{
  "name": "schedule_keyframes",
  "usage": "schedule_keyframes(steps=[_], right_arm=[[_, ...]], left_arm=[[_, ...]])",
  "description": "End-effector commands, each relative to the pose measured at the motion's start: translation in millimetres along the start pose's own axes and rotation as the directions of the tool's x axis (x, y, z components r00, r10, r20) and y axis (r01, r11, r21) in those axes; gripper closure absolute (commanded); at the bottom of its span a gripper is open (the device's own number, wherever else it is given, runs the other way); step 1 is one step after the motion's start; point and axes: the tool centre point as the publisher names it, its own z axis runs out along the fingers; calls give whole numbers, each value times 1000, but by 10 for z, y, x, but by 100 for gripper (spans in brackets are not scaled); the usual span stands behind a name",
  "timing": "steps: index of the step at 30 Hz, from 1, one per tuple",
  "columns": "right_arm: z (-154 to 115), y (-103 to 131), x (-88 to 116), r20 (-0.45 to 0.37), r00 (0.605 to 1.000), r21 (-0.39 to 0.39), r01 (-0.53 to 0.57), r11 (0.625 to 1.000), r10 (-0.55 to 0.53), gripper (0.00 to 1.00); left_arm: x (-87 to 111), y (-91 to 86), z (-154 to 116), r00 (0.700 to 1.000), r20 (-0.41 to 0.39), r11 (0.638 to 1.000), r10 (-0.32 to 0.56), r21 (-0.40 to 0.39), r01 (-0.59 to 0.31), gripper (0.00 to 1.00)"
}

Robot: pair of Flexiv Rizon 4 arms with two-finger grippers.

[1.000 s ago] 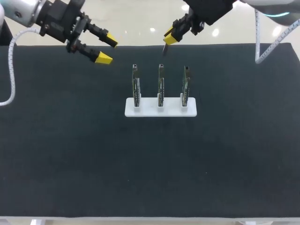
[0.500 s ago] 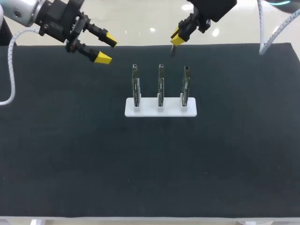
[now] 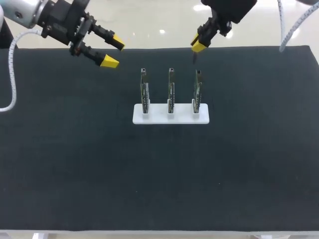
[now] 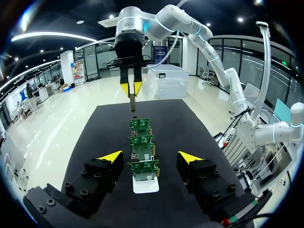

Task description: Pick up the optical module with the left hand, and insert it into the network port with the right hand.

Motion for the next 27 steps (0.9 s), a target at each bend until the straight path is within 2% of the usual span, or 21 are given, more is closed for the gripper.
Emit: schedule_keyframes(steps=[1, 7, 27], right_arm=[[18, -17, 0, -9, 1000, -8, 8, 1000, -8, 100], [58, -43, 62, -29, 999, -44, 15, 999, -16, 100], [116, -49, 171, -56, 998, -46, 23, 999, -26, 100]], left_arm=[[-1, 9, 2, 1000, -3, 1000, 0, 2, 0, 0], [-1, 9, 2, 1000, -3, 1000, 0, 2, 0, 0], [-1, 9, 2, 1000, -3, 1000, 0, 2, 0, 0]])
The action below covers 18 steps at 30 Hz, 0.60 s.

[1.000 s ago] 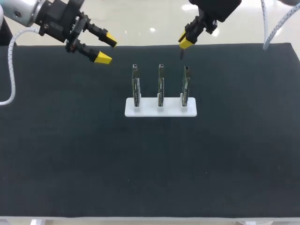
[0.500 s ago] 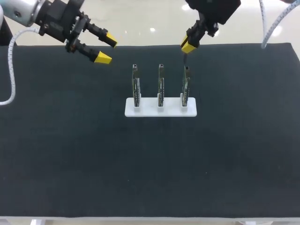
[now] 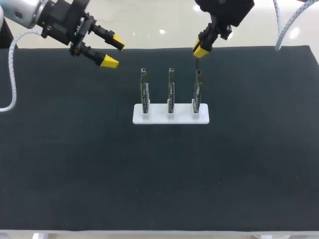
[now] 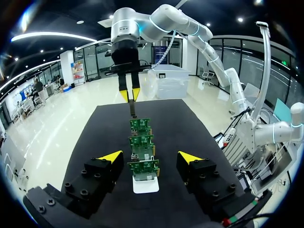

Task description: Pick up the optical module with the left hand, and insert it into the network port with the right hand.

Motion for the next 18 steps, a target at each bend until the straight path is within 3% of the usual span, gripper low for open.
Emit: schedule_keyframes(steps=[1, 18], right_arm=[[7, 4, 13, -1, 1000, 4, 1, 1000, -1, 100], [-11, 39, 43, -5, 1000, 3, -4, 1000, 4, 100]], left_arm=[[-3, 9, 3, 1000, -3, 1000, 0, 2, 0, 0], [-3, 9, 3, 1000, -3, 1000, 0, 2, 0, 0]])
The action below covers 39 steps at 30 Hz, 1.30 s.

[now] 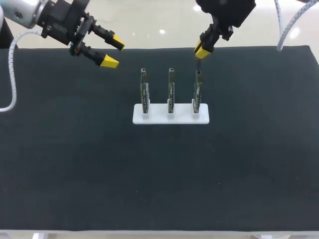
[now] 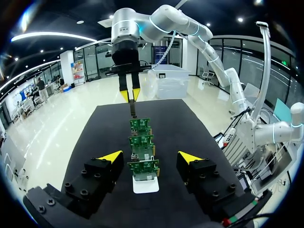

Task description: Pick up the optical module with the left hand, and insert it into the network port with the right hand.

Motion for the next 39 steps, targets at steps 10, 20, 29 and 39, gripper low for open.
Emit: schedule_keyframes(steps=[10, 20, 29, 39], right_arm=[[15, 46, 19, 7, 1000, 4, -5, 1000, 5, 100], [38, 44, 40, 13, 1000, 14, -3, 1000, 3, 100], [46, 40, 48, 19, 1000, 18, -3, 1000, 2, 100], [109, 10, 81, 39, 999, 29, 7, 1000, -8, 100]], left_arm=[[-2, 10, 3, 1000, -3, 1000, 0, 2, 0, 0], [-2, 10, 3, 1000, -3, 1000, 0, 2, 0, 0], [-2, 10, 3, 1000, -3, 1000, 0, 2, 0, 0], [-2, 10, 3, 1000, -3, 1000, 0, 2, 0, 0]])
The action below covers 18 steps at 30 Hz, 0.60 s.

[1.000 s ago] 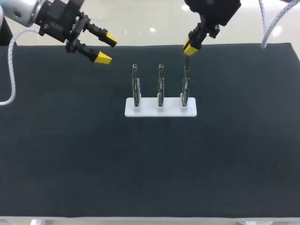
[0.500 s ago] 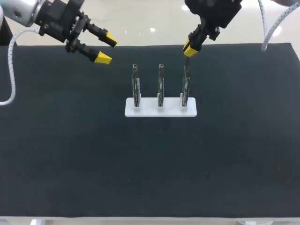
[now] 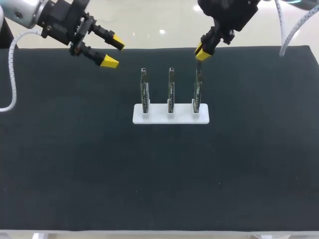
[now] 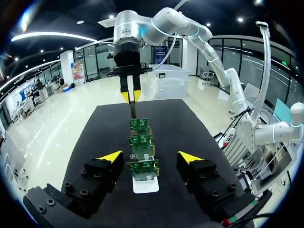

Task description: Pick up the optical module with the left hand, and insert it into the network port with the right hand.

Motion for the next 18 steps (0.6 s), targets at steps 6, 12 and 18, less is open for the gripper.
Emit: schedule_keyframes(steps=[6, 12, 18], right_arm=[[78, 9, 38, 13, 1000, 9, 1, 1000, -1, 100], [46, 28, -2, 6, 1000, 4, -4, 1000, 4, 100], [9, 37, -25, -4, 1000, -3, -6, 1000, 6, 100]], left_arm=[[-2, 10, 2, 1000, -3, 1000, 0, 2, 0, 0], [-2, 10, 2, 1000, -3, 1000, 0, 2, 0, 0], [-2, 10, 2, 1000, -3, 1000, 0, 2, 0, 0]])
